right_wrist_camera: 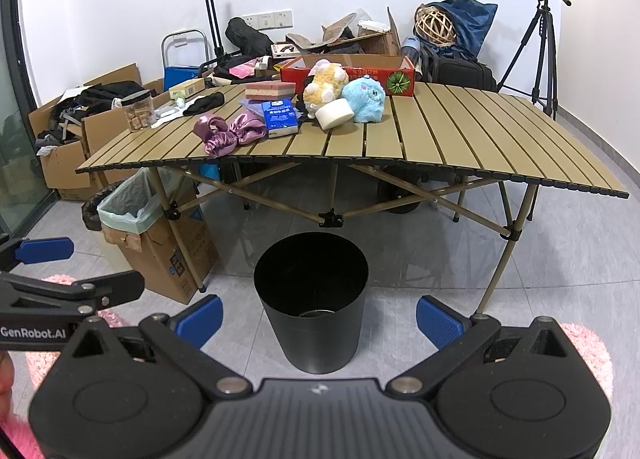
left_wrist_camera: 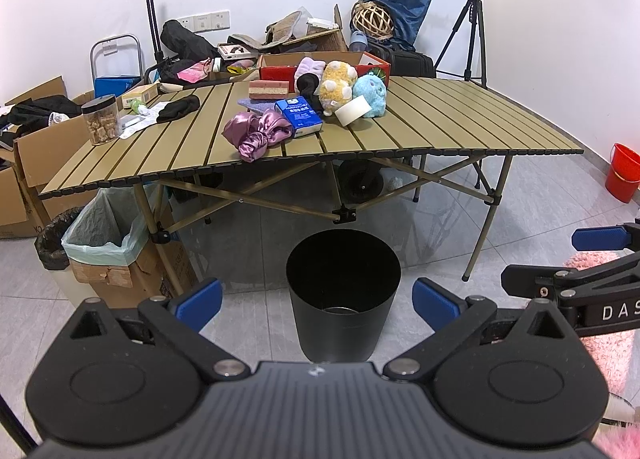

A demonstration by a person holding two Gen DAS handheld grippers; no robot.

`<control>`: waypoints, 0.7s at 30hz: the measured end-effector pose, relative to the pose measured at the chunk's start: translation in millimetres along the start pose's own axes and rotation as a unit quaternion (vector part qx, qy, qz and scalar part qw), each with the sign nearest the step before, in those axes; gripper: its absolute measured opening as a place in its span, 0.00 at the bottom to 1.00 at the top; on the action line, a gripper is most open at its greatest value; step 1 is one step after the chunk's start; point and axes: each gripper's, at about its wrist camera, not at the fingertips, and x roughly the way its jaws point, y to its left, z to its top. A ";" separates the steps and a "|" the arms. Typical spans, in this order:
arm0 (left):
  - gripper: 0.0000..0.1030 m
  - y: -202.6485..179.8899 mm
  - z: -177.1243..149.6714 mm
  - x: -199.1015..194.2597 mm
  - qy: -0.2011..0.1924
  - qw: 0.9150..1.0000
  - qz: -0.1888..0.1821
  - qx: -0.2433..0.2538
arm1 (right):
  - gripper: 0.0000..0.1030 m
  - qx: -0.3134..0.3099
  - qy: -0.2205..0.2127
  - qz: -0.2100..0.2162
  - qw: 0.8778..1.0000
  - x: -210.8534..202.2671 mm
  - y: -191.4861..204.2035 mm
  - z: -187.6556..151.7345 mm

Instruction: Collect trash

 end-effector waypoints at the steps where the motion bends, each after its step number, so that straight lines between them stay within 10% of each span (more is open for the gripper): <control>1: 1.00 -0.4 0.7 -0.3 0.000 1.000 0.000 0.000 | 1.00 0.000 0.000 0.000 1.000 0.2 -0.4 1.2; 21: 1.00 0.5 5.2 -2.6 -0.001 1.000 0.000 0.000 | 1.00 -0.004 -0.005 0.002 1.000 1.0 1.8 0.2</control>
